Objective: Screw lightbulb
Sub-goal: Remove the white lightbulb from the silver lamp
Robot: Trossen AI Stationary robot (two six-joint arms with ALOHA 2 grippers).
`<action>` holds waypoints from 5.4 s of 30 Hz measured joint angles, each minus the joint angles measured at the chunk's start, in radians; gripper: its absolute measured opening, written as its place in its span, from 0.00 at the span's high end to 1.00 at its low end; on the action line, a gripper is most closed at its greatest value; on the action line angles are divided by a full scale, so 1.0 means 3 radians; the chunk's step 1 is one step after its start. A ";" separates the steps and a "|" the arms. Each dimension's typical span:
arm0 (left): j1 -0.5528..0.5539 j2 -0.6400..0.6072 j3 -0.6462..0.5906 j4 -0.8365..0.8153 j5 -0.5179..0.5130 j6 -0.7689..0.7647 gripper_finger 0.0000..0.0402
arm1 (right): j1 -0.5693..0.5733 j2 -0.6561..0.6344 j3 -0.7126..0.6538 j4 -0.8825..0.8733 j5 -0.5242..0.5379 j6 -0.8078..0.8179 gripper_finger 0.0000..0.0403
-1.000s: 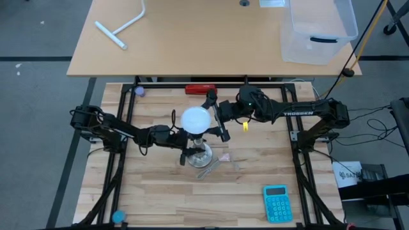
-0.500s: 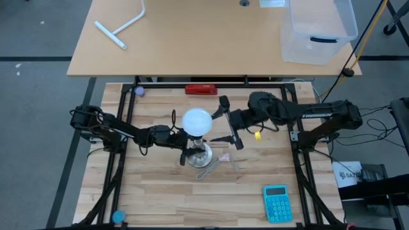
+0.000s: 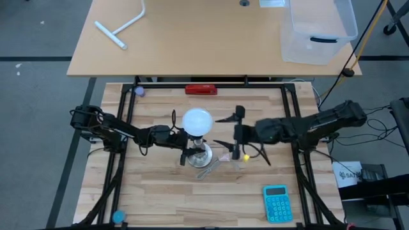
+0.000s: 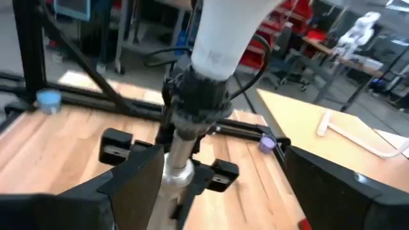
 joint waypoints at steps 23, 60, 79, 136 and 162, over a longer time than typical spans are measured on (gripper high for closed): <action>-0.0004 0.0003 0.0002 0.0049 -0.0331 -0.0058 0.53 | 0.0112 0.1215 -0.0566 0.3850 0.0368 -0.0495 0.22; -0.0010 0.0001 0.0003 0.0045 -0.1048 -0.0239 0.53 | -0.0070 0.1479 0.0739 0.2650 0.1179 -0.0779 0.46; -0.0032 0.0000 0.0000 0.0034 -0.0857 -0.0199 0.53 | -0.0272 0.1066 0.0734 0.1472 0.0251 -0.0152 0.60; -0.0055 -0.0001 0.0004 -0.0016 0.0214 -0.0102 0.53 | -0.1039 0.0993 0.0732 0.1449 -0.3445 0.0265 0.54; -0.0060 -0.0001 -0.0001 -0.0031 0.0191 -0.0091 0.53 | -0.1184 0.0690 0.0745 0.0377 -0.3154 -0.0035 0.25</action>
